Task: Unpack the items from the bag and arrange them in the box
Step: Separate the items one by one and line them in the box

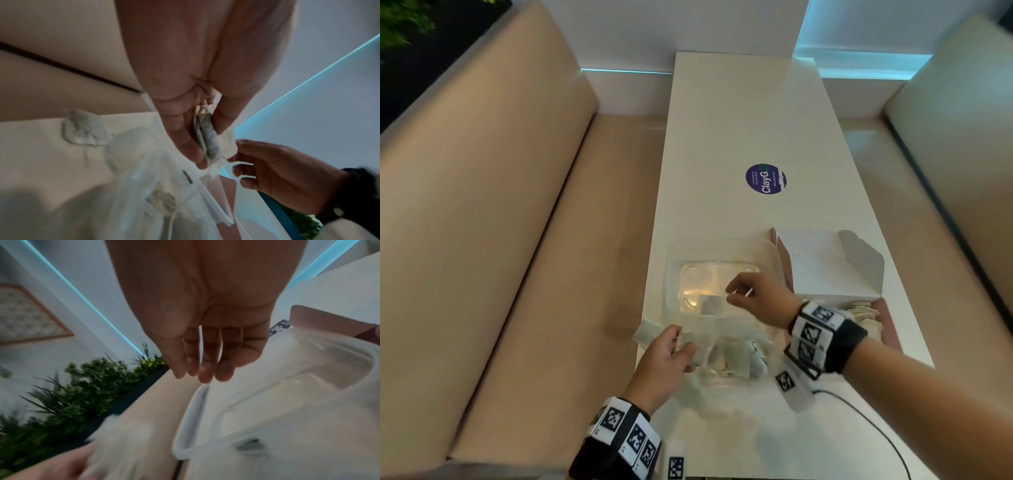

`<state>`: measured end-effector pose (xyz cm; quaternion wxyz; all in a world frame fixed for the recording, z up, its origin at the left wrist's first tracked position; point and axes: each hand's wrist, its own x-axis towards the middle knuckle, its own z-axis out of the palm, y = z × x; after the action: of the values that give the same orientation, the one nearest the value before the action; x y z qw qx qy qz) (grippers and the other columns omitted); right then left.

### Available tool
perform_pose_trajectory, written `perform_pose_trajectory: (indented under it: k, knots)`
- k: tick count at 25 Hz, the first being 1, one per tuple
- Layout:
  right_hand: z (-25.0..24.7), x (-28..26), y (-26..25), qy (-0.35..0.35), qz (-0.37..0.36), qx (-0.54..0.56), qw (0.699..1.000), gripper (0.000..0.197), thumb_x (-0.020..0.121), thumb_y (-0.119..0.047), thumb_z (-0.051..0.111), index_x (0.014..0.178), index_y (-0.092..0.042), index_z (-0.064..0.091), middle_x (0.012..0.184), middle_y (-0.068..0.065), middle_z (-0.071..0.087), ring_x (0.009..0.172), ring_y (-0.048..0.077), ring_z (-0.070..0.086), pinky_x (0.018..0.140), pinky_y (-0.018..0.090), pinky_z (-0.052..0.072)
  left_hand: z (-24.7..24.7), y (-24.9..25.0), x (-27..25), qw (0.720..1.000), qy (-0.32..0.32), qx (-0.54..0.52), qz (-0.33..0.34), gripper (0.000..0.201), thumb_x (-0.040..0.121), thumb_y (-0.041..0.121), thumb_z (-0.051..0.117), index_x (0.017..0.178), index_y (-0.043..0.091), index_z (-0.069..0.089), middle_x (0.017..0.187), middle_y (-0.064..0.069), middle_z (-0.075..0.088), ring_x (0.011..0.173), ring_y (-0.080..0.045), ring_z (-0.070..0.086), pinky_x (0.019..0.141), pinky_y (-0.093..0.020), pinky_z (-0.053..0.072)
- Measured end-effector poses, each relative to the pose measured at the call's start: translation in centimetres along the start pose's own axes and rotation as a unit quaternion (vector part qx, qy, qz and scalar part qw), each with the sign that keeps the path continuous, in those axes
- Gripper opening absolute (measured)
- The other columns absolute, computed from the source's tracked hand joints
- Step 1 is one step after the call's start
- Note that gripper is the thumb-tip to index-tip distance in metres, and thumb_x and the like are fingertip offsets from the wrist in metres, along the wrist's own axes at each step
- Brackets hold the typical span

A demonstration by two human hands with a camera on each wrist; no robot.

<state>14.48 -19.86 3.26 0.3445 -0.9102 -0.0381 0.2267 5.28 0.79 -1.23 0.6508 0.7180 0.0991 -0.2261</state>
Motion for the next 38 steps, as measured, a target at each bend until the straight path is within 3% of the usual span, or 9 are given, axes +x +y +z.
perform_pose_trajectory:
  k: [3, 8, 11, 15, 20, 25, 30, 34, 38]
  knots:
    - [0.1, 4.5, 0.3, -0.036, 0.038, -0.096, 0.994, 0.016, 0.083, -0.028, 0.066, 0.097, -0.02, 0.067, 0.096, 0.0, 0.068, 0.085, 0.017, 0.061, 0.088, 0.036, 0.051, -3.4, -2.5, 0.1, 0.995, 0.079, 0.036, -0.054, 0.014, 0.092, 0.013, 0.057, 0.095, 0.023, 0.066, 0.095, -0.004, 0.074, 0.088, -0.022, 0.068, 0.08, -0.039, 0.053]
    - [2.3, 8.3, -0.5, -0.128, 0.054, -0.24, 0.961, 0.027, 0.085, -0.025, 0.065, 0.112, -0.021, 0.062, 0.118, 0.004, 0.062, 0.108, 0.022, 0.057, 0.093, 0.032, 0.044, -6.5, -4.8, 3.1, 0.98, 0.132, 0.077, -0.126, 0.019, 0.074, 0.027, 0.066, 0.082, 0.011, 0.07, 0.088, -0.012, 0.074, 0.085, -0.028, 0.068, 0.074, -0.035, 0.051]
    - [3.4, 9.4, -0.1, -0.187, 0.05, -0.3, 0.934, 0.035, 0.087, -0.021, 0.063, 0.122, -0.02, 0.058, 0.129, 0.005, 0.056, 0.117, 0.024, 0.053, 0.096, 0.031, 0.041, -6.7, -5.5, 5.8, 0.977, 0.133, 0.079, -0.149, 0.012, 0.072, 0.029, 0.069, 0.078, 0.019, 0.072, 0.088, -0.005, 0.074, 0.089, -0.025, 0.068, 0.078, -0.032, 0.051]
    - [4.7, 10.8, 0.8, -0.208, 0.072, -0.319, 0.922, 0.044, 0.085, -0.022, 0.066, 0.125, -0.012, 0.05, 0.127, 0.009, 0.054, 0.114, 0.029, 0.052, 0.093, 0.035, 0.042, -5.8, -5.6, 7.3, 0.96, 0.121, 0.178, -0.177, 0.031, 0.083, 0.02, 0.064, 0.053, 0.019, 0.056, 0.06, 0.002, 0.057, 0.063, -0.019, 0.049, 0.057, -0.025, 0.035]
    - [6.5, 12.8, 3.9, -0.2, 0.072, -0.342, 0.915, 0.041, 0.076, -0.025, 0.068, 0.11, -0.018, 0.046, 0.092, -0.003, 0.055, 0.089, 0.025, 0.058, 0.079, 0.034, 0.048, -4.8, -4.2, 7.4, 0.947, 0.153, 0.24, -0.152, 0.044, 0.082, 0.003, 0.055, 0.045, 0.019, 0.037, 0.048, 0.005, 0.034, 0.047, -0.011, 0.027, 0.041, -0.02, 0.021]
    - [5.8, 12.1, 1.9, -0.218, 0.056, -0.331, 0.917, 0.034, 0.082, -0.018, 0.067, 0.114, -0.009, 0.06, 0.114, 0.008, 0.064, 0.103, 0.028, 0.061, 0.088, 0.034, 0.05, -5.3, -4.0, 7.2, 0.942, 0.166, 0.255, -0.138, 0.037, 0.083, 0.004, 0.056, 0.048, 0.014, 0.046, 0.048, 0.005, 0.038, 0.046, -0.008, 0.031, 0.042, -0.018, 0.024]
    - [1.4, 8.5, -0.2, -0.092, 0.08, -0.017, 0.992, 0.015, 0.083, -0.018, 0.067, 0.08, -0.013, 0.053, 0.083, 0.006, 0.063, 0.072, 0.017, 0.059, 0.066, 0.027, 0.048, -5.7, -2.9, 5.5, 0.968, 0.179, 0.151, -0.092, 0.017, 0.085, 0.014, 0.064, 0.07, 0.018, 0.073, 0.067, 0.003, 0.068, 0.066, -0.017, 0.062, 0.062, -0.026, 0.047]
    - [-1.4, 3.6, -1.3, -0.003, 0.056, 0.332, 0.942, 0.017, 0.082, -0.002, 0.066, 0.078, -0.008, 0.051, 0.076, 0.012, 0.062, 0.06, 0.014, 0.064, 0.056, 0.024, 0.05, -4.3, 0.9, 3.1, 0.99, 0.134, -0.009, -0.041, 0.008, 0.084, 0.013, 0.071, 0.082, 0.02, 0.075, 0.084, -0.003, 0.075, 0.08, -0.02, 0.07, 0.069, -0.032, 0.058]
    - [-1.9, -2.0, -2.2, 0.144, -0.069, 0.184, 0.97, 0.024, 0.08, -0.007, 0.069, 0.069, -0.02, 0.053, 0.065, -0.007, 0.057, 0.056, -0.003, 0.053, 0.058, 0.011, 0.042, -0.5, 4.3, 2.3, 0.99, 0.076, -0.116, -0.031, 0.01, 0.089, 0.01, 0.064, 0.093, 0.007, 0.073, 0.098, -0.013, 0.072, 0.082, -0.022, 0.07, 0.065, -0.03, 0.056]
